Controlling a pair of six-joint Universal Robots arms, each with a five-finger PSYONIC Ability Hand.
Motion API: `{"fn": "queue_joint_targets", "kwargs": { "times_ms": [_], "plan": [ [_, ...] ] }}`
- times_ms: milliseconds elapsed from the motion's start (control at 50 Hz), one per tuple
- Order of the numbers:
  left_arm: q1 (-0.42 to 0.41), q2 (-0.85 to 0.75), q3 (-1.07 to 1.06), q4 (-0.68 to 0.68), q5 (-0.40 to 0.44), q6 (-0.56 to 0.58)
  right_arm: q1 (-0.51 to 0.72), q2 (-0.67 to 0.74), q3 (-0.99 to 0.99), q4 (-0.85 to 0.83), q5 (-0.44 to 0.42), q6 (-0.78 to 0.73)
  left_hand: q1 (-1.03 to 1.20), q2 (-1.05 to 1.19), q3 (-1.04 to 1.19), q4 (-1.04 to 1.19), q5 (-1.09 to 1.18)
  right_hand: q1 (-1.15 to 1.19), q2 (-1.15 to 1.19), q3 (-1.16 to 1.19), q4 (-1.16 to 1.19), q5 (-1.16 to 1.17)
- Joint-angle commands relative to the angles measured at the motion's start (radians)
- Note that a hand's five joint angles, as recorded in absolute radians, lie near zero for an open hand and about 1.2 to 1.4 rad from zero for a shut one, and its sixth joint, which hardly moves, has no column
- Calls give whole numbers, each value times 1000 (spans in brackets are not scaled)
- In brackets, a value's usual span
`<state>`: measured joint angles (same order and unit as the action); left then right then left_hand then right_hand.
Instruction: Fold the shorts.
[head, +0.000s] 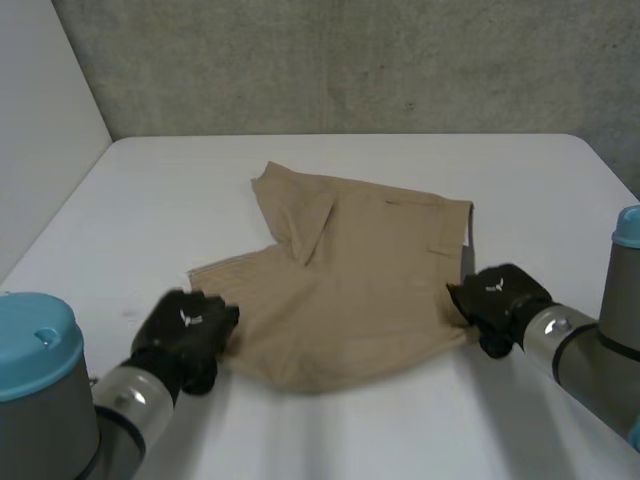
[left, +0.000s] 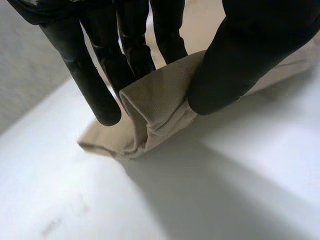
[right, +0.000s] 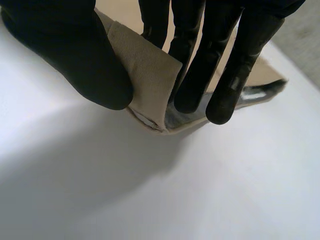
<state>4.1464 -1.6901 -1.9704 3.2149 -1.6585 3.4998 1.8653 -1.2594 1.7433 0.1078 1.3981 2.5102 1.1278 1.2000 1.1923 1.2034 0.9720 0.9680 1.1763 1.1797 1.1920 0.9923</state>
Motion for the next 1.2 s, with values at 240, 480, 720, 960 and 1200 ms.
{"fn": "queue_joint_targets", "kwargs": {
  "times_ms": [240, 480, 720, 960, 1200],
  "plan": [
    [-51, 32, 39, -213, -6, 19, -77, -29, 27, 153, -22, -183, -953, -1025, -1018, -1029, -972, 428, 220, 217, 204, 229],
    [35, -118, 361, -89, 49, 176, -78, -28, 47, 53, -27, -143, -932, -1004, -996, -1008, -951, 428, 220, 217, 204, 229],
    [44, -545, 772, 14, 253, 203, -74, -15, 62, 3, -27, -131, -897, -969, -961, -972, -915, 428, 220, 217, 204, 229],
    [61, -819, 1057, 13, 485, 274, -72, 1, 67, -33, -25, -129, -782, -854, -847, -858, -801, 428, 220, 217, 204, 229],
    [69, -1016, 1421, -187, 594, 283, -77, 5, 81, -40, -25, -129, -738, -810, -803, -814, -757, 428, 220, 217, 204, 229]
  ]
}}
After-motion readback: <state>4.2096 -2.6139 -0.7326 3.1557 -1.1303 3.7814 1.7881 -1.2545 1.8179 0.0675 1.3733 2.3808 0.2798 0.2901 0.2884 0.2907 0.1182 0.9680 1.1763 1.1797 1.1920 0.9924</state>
